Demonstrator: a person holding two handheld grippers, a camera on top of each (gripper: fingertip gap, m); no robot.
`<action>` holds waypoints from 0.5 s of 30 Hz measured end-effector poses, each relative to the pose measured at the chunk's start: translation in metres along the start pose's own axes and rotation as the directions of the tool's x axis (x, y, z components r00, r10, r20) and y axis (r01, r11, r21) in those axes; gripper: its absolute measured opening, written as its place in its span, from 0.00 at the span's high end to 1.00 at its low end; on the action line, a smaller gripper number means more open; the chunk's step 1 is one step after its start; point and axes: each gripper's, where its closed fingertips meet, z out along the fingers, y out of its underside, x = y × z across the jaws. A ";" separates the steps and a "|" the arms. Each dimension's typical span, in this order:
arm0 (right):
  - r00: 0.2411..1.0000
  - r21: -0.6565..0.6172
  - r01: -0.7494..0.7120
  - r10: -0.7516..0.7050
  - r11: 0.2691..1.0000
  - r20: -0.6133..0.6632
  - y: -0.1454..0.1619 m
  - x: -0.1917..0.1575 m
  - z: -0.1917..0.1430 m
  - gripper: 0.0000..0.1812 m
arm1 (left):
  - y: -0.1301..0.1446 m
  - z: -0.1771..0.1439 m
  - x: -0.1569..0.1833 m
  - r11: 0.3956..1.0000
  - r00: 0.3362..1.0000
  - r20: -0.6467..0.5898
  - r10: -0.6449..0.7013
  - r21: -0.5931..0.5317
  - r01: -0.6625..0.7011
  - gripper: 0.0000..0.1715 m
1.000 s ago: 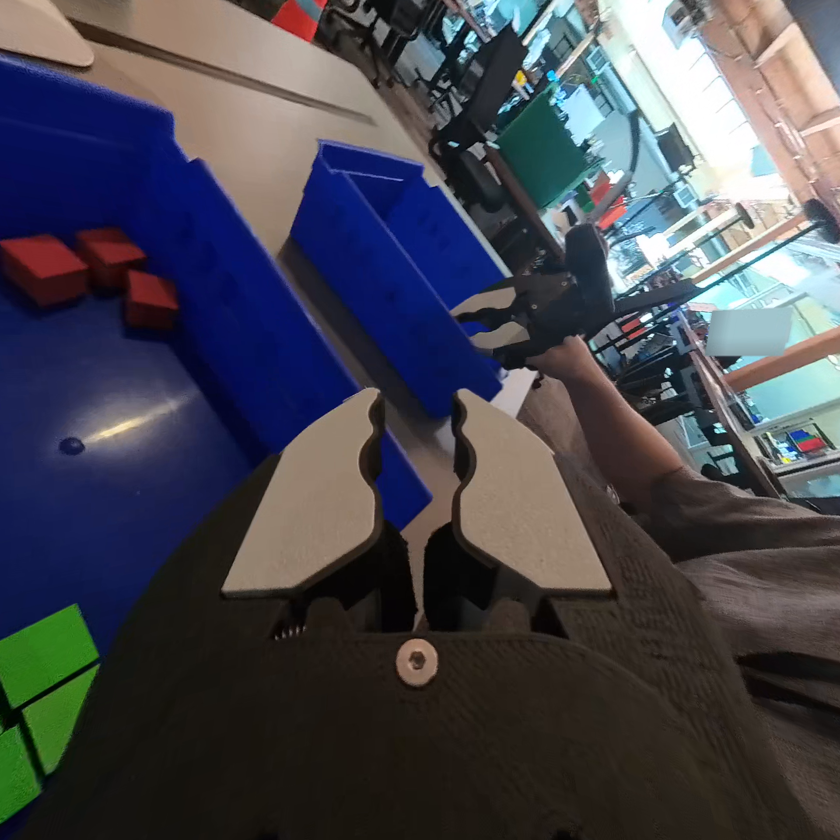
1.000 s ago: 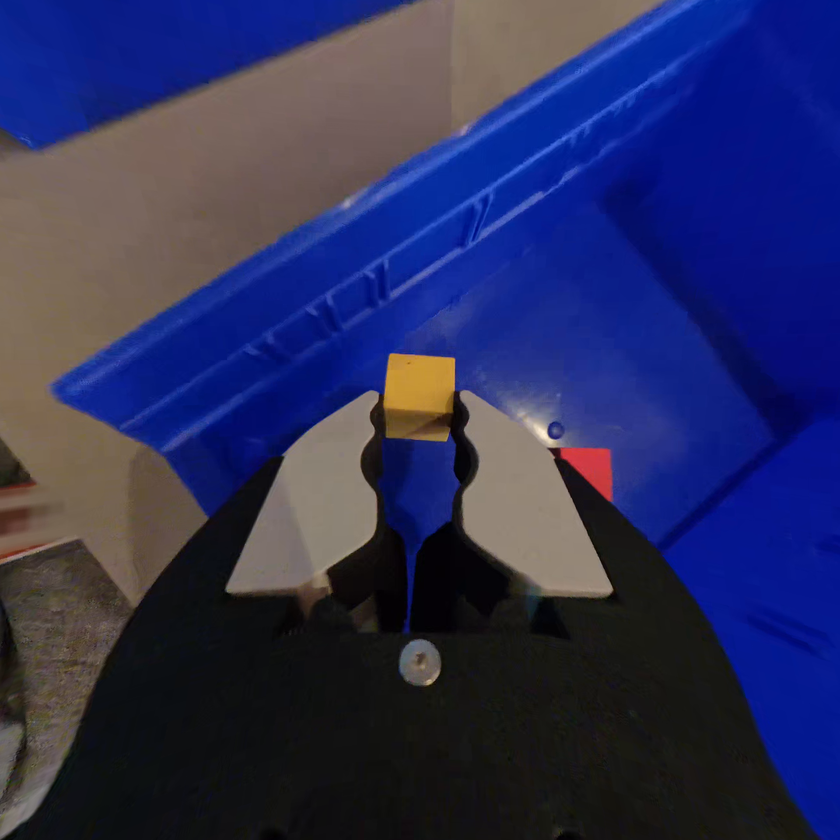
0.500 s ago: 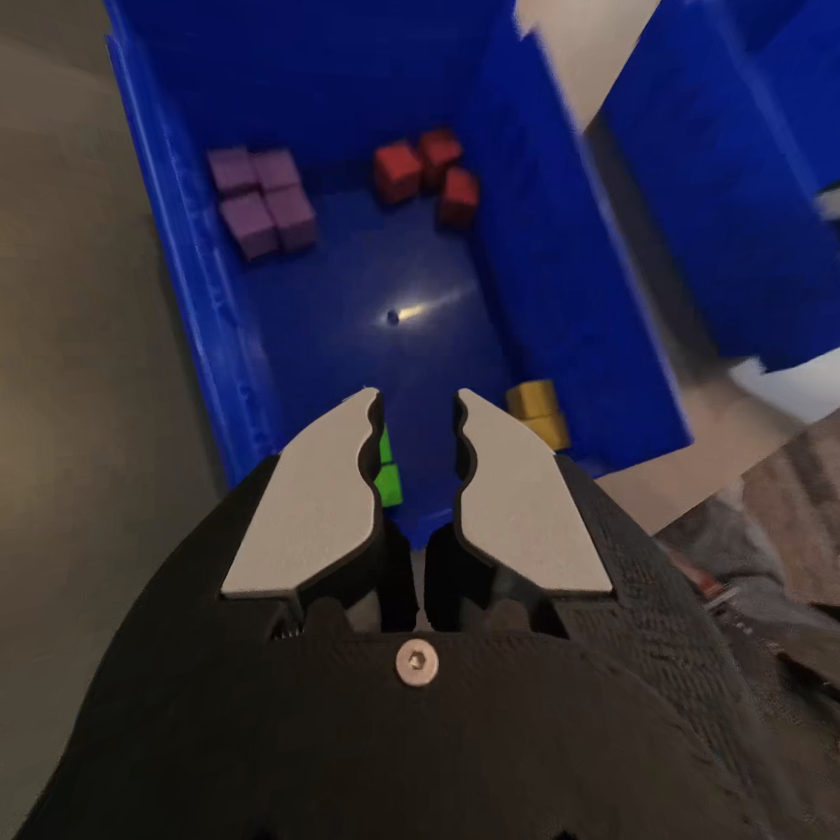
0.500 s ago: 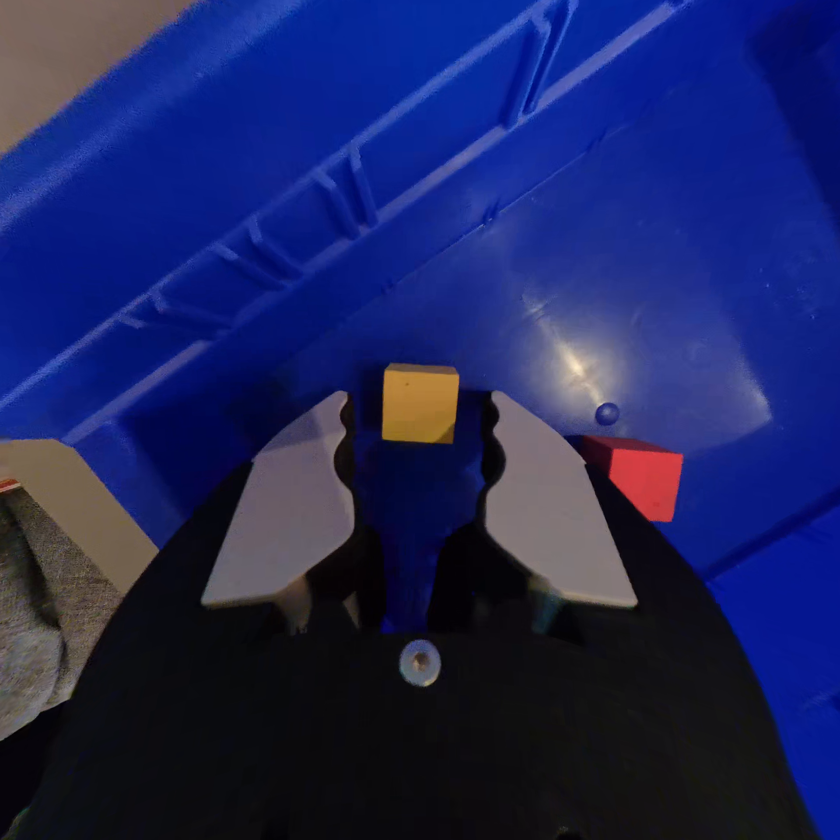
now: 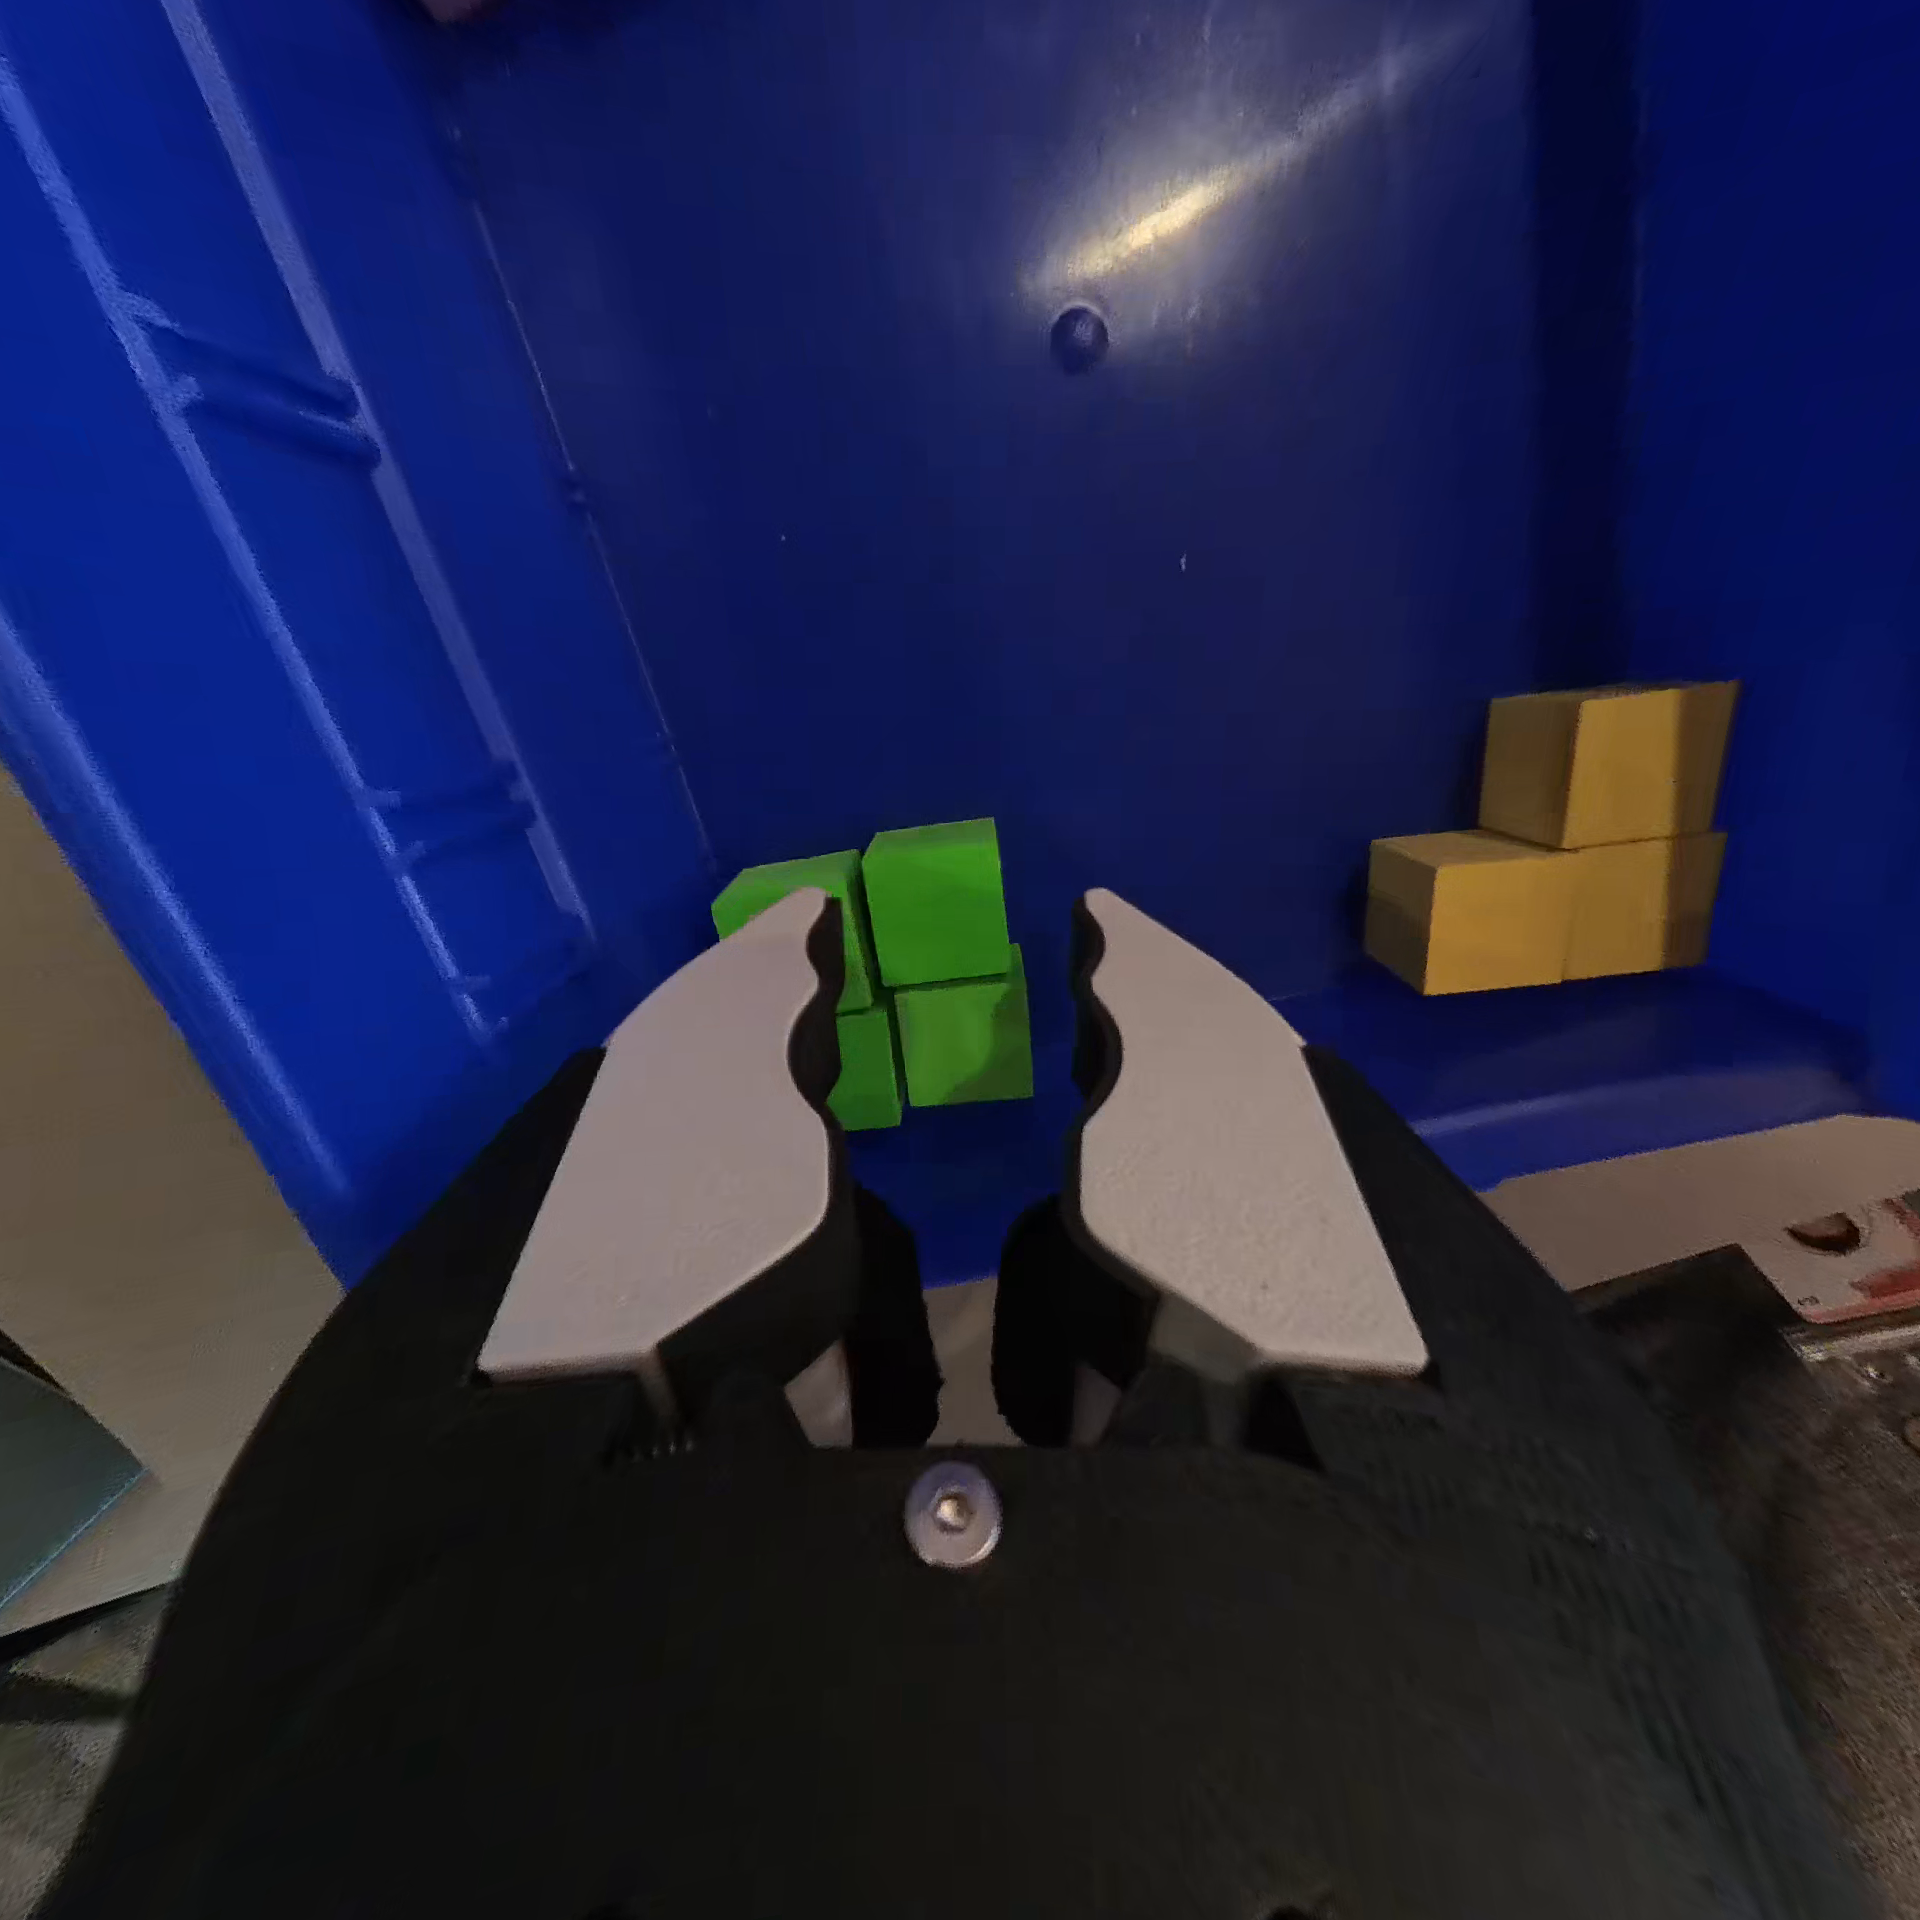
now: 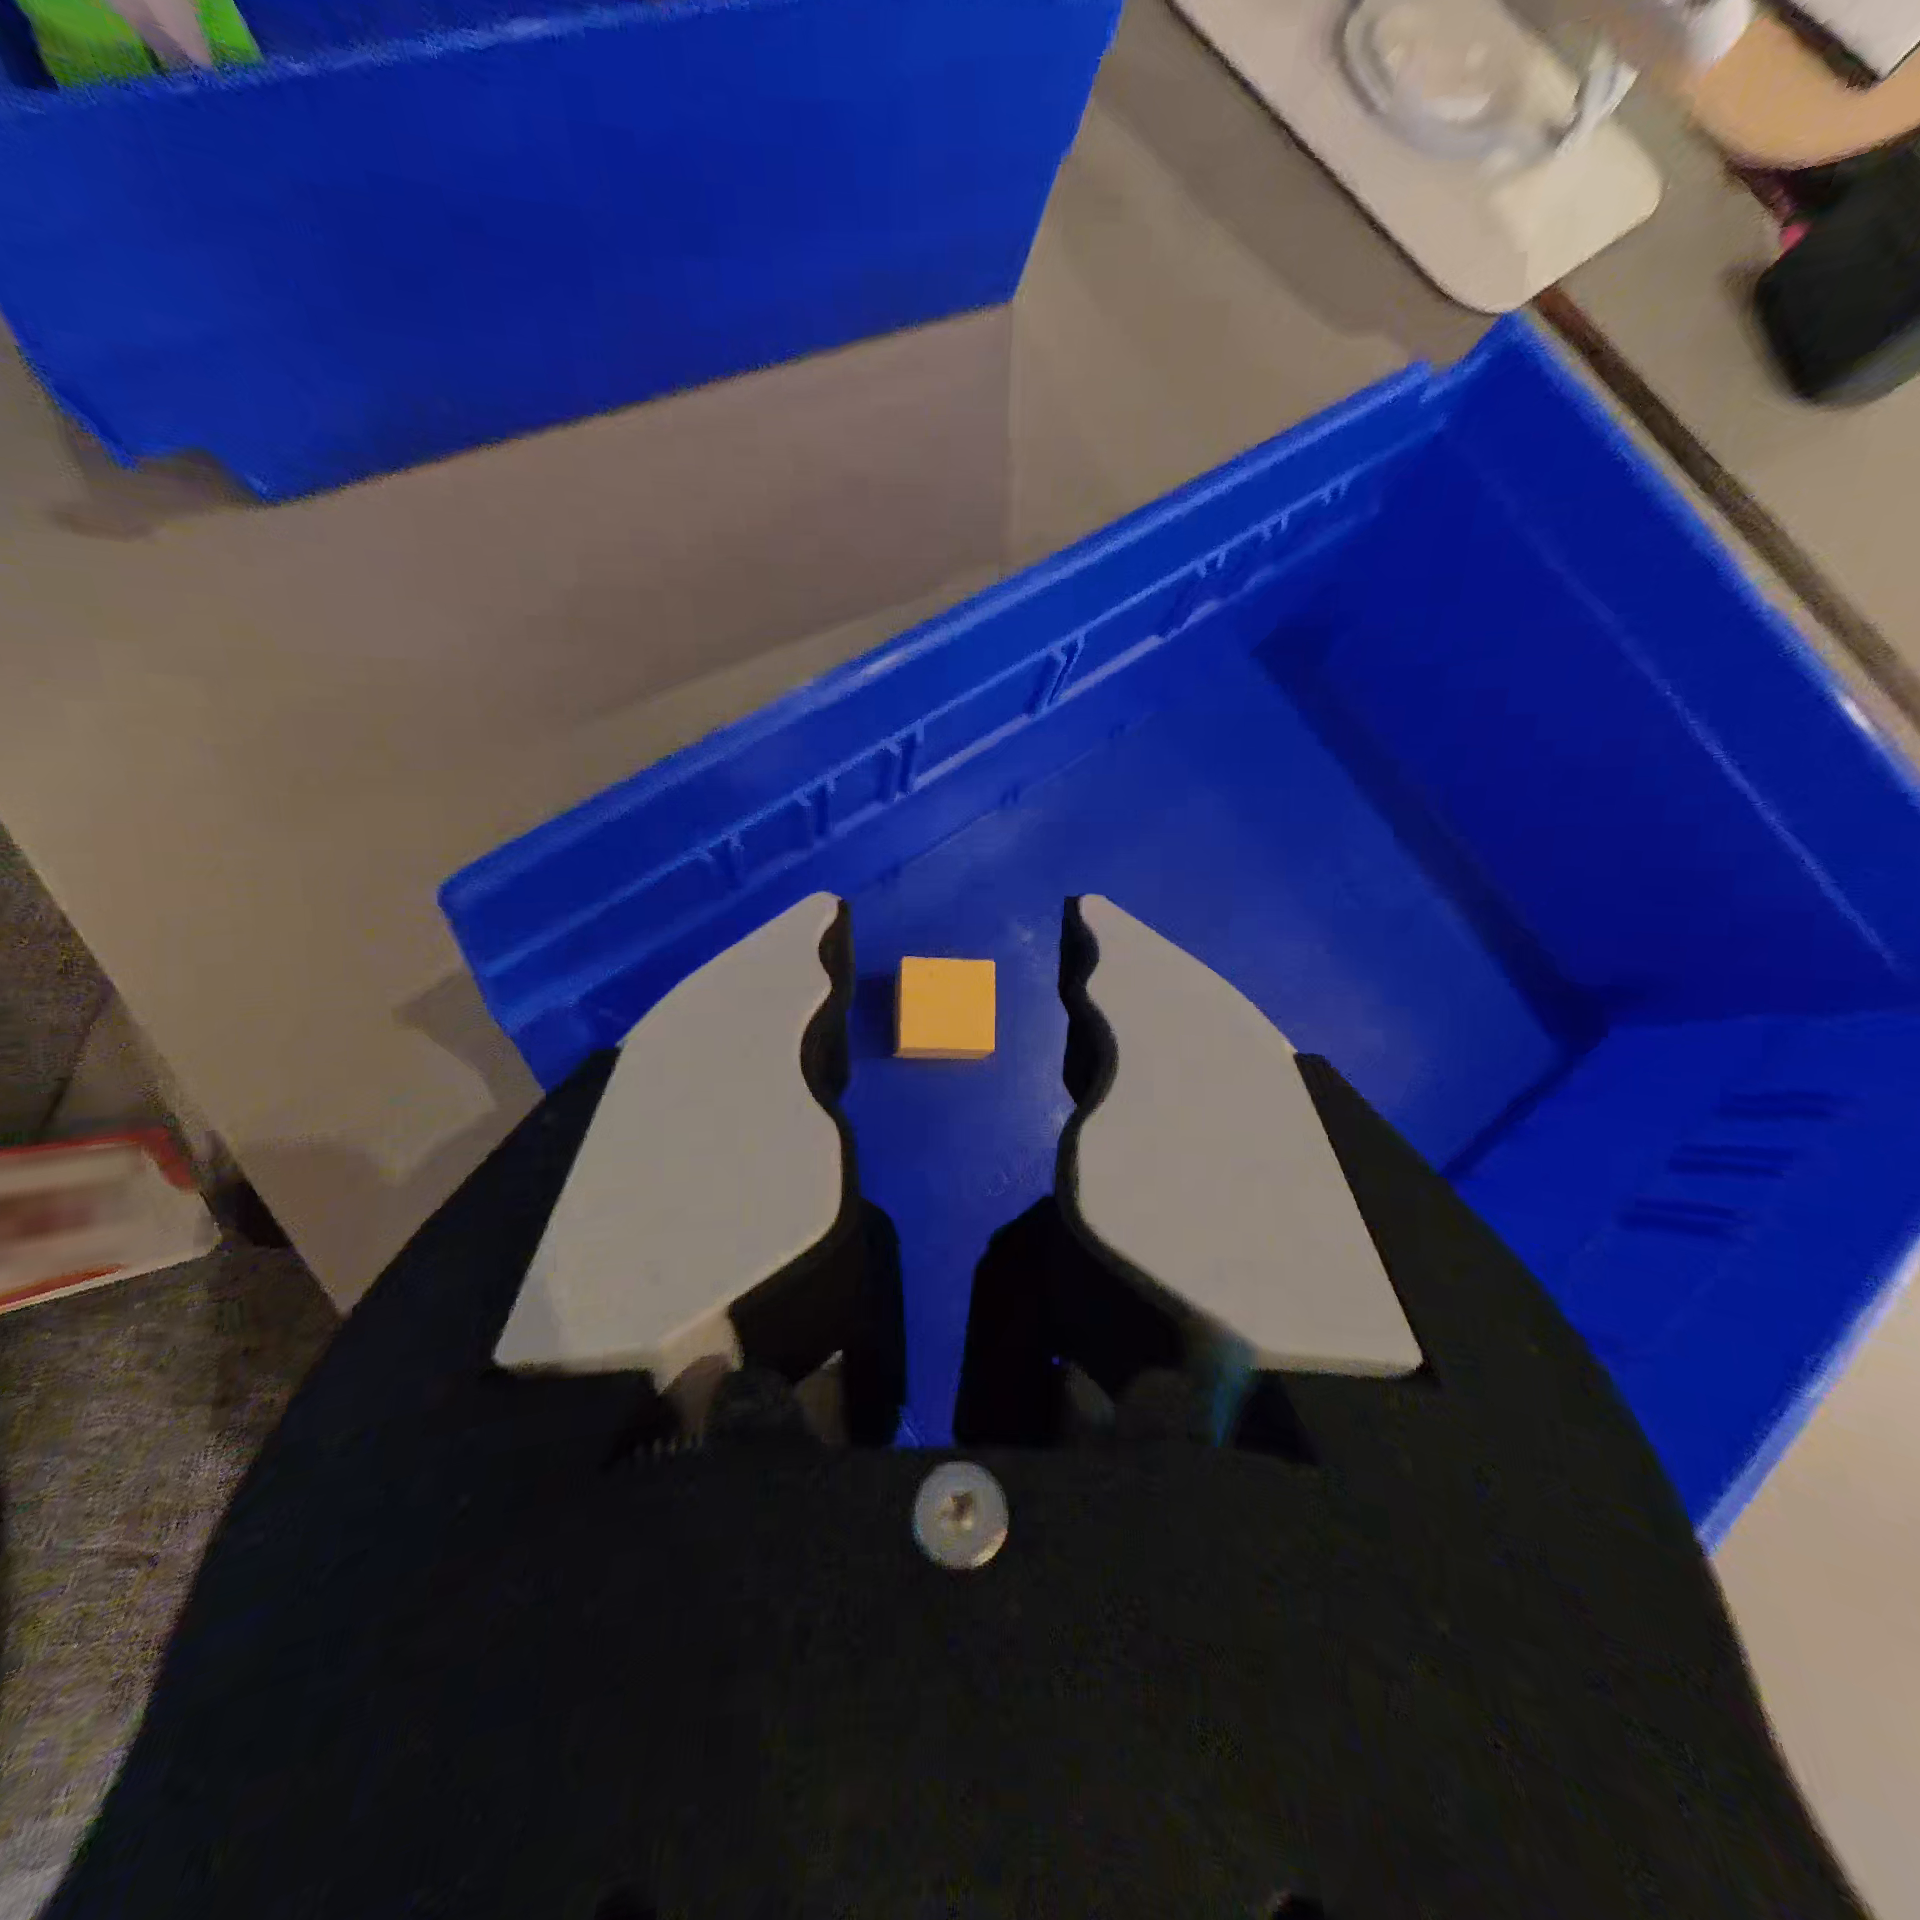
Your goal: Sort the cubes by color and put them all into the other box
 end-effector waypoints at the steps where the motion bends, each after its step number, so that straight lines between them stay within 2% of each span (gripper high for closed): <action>1: 1.000 0.007 0.008 -0.008 1.000 -0.004 -0.002 -0.001 -0.002 0.79 | -0.001 0.001 -0.001 1.000 1.000 0.012 0.008 -0.009 -0.008 0.76; 10: 1.000 0.046 0.029 -0.028 0.999 -0.012 -0.008 -0.005 -0.010 0.81 | -0.002 0.011 -0.008 0.997 0.994 0.093 0.060 -0.056 -0.055 0.75; 15: 0.999 0.063 0.032 -0.031 0.997 -0.027 -0.011 -0.003 -0.014 0.81 | -0.002 0.013 -0.009 0.994 0.992 0.091 0.088 -0.068 -0.082 0.83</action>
